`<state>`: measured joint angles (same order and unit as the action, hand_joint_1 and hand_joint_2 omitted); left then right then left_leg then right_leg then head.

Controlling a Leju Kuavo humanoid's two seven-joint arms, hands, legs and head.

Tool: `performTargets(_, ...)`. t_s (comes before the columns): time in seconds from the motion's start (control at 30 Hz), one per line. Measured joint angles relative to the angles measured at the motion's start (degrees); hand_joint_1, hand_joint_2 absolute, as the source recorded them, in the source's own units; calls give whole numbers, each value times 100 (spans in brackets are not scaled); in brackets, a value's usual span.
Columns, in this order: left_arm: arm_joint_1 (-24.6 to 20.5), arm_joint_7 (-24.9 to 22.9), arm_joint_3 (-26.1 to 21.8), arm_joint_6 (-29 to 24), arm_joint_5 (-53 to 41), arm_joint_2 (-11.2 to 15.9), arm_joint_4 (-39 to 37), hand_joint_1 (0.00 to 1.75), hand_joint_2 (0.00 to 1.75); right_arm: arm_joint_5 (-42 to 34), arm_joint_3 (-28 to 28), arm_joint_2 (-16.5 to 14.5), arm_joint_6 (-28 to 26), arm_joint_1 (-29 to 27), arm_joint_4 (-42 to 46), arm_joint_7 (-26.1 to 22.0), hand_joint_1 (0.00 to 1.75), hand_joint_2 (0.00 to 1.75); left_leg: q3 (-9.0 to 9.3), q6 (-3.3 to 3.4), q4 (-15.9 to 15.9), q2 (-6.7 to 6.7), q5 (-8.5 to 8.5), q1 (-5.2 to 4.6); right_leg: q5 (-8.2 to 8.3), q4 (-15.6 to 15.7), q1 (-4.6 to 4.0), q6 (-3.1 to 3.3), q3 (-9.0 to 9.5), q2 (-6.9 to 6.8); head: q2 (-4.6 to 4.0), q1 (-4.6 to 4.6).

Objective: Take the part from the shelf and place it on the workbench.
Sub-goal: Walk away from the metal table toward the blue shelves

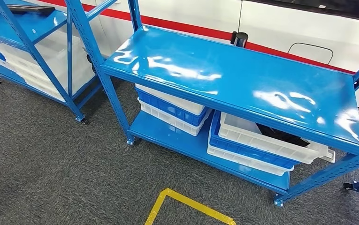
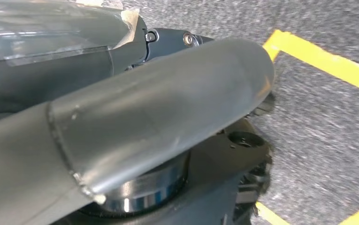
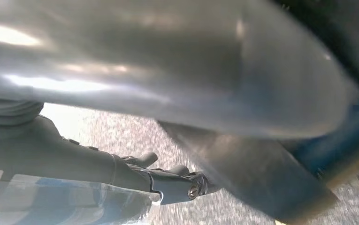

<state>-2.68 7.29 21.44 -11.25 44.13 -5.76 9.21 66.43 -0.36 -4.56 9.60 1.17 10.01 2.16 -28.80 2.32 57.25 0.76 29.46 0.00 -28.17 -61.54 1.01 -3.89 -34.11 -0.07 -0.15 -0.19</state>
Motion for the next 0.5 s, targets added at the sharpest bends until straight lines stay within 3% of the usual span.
performTargets(0.07,-6,0,0,-20,9,-4,-1,0,0,6,2,1,0,2,-4,2,0,0,32,-62,2,8,82,-21,121,266,-19,109,117,-1,0,-9)
performTargets(0.17,-15,-1,0,-42,24,-12,0,0,0,9,3,-1,0,13,-3,3,0,0,48,-141,38,2,164,5,84,295,-7,269,164,10,0,-21)
performTargets(0.2,-19,-1,0,-49,28,-14,1,0,0,9,3,-4,0,13,-3,3,0,0,-7,-173,180,-8,244,16,68,306,11,313,192,11,0,-24)
performTargets(0.27,-21,-1,0,-56,32,-17,1,0,0,15,4,-5,0,14,-2,3,0,0,-341,-233,826,-28,526,39,27,316,24,392,248,5,0,-32)
performTargets(0.33,-7,-1,0,-59,36,-19,1,0,0,22,5,-2,0,13,-2,3,0,0,-829,-273,1570,-35,743,61,-22,315,21,433,293,3,0,-33)
performTargets(0.37,1,-1,0,-60,37,-19,1,0,0,25,5,0,0,11,-2,3,0,0,-983,-281,1715,-37,697,70,-48,315,20,438,322,9,0,-33)
performTargets(0.4,6,-1,0,-60,37,-18,1,0,0,26,5,1,0,9,-2,3,0,0,-1025,-280,1631,-42,526,76,-78,315,22,432,365,17,0,-34)
performTargets(0.47,5,-1,0,-60,37,-16,1,0,0,26,5,-1,0,5,-2,3,0,0,-816,-252,930,-60,-3,81,-149,318,26,400,457,33,0,-35)
performTargets(0.5,0,-1,0,-60,37,-15,1,0,0,26,5,-3,0,6,-2,3,0,0,-678,-232,573,-70,-182,71,-188,319,13,370,485,38,0,-33)
